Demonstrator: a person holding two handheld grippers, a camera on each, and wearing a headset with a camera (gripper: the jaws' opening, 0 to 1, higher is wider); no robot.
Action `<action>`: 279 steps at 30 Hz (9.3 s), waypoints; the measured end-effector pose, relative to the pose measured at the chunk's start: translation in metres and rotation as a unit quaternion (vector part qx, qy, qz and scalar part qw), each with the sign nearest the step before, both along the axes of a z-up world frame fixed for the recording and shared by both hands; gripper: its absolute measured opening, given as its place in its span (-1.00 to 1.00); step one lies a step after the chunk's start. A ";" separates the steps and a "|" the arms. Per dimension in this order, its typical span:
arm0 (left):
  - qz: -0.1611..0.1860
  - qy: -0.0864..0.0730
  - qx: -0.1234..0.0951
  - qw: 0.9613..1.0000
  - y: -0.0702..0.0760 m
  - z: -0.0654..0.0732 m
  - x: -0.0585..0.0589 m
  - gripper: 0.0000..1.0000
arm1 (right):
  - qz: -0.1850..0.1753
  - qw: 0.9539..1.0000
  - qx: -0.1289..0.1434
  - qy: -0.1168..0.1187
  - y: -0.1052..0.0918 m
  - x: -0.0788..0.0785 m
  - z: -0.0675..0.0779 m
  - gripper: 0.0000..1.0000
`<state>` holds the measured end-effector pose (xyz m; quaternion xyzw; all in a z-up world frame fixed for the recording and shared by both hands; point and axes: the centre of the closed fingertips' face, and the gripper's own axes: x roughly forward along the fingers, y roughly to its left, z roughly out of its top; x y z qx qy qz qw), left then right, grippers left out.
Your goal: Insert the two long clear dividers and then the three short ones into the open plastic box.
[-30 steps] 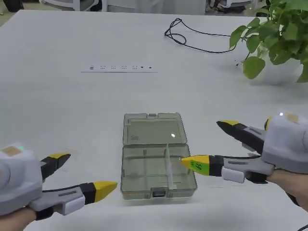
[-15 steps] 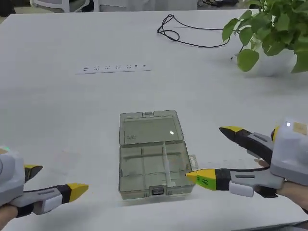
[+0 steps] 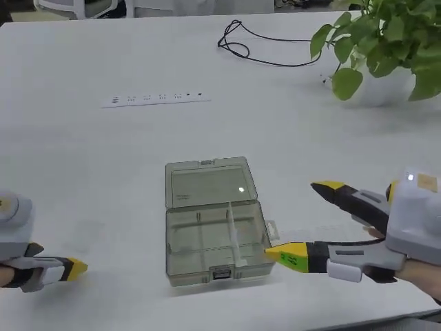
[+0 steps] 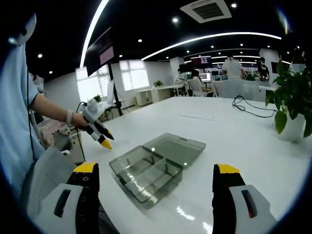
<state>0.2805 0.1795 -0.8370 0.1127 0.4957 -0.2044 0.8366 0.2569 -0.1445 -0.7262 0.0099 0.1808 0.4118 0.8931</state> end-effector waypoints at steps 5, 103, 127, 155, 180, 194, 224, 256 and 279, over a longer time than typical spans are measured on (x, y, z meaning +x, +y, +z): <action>-0.005 0.025 0.014 1.000 0.001 -0.006 -0.001 -0.11 | -0.005 1.000 0.003 -0.002 -0.002 0.000 0.002 0.94; 0.000 -0.089 -0.231 0.969 -0.170 0.091 0.002 -0.40 | 0.000 0.988 0.074 0.136 0.077 0.027 0.010 0.29; 0.000 -0.110 -0.265 0.958 -0.203 0.102 0.001 -0.40 | -0.023 0.968 0.121 0.217 0.103 0.045 0.011 -0.79; 0.027 -0.115 -0.289 0.950 -0.206 0.112 -0.006 -0.40 | -0.002 0.970 0.072 0.232 0.110 0.041 0.024 -0.97; -0.192 -0.205 -0.233 0.931 -0.192 0.102 -0.016 0.92 | -0.060 0.949 0.047 0.305 0.098 0.043 0.008 -0.97; -0.260 -0.223 -0.205 0.917 -0.172 0.092 -0.022 1.00 | -0.094 0.921 0.003 0.378 0.095 0.043 -0.001 -0.97; -0.314 -0.234 -0.216 0.894 -0.162 0.080 -0.031 1.00 | -0.157 0.828 -0.121 0.524 0.093 0.040 -0.031 -0.97; -0.334 -0.222 -0.203 0.894 -0.149 0.062 -0.031 1.00 | -0.171 0.800 -0.183 0.546 0.109 0.014 -0.055 -0.97; -0.323 -0.218 -0.208 0.897 -0.145 0.056 -0.031 1.00 | -0.175 0.794 -0.197 0.547 0.106 0.020 -0.065 -0.97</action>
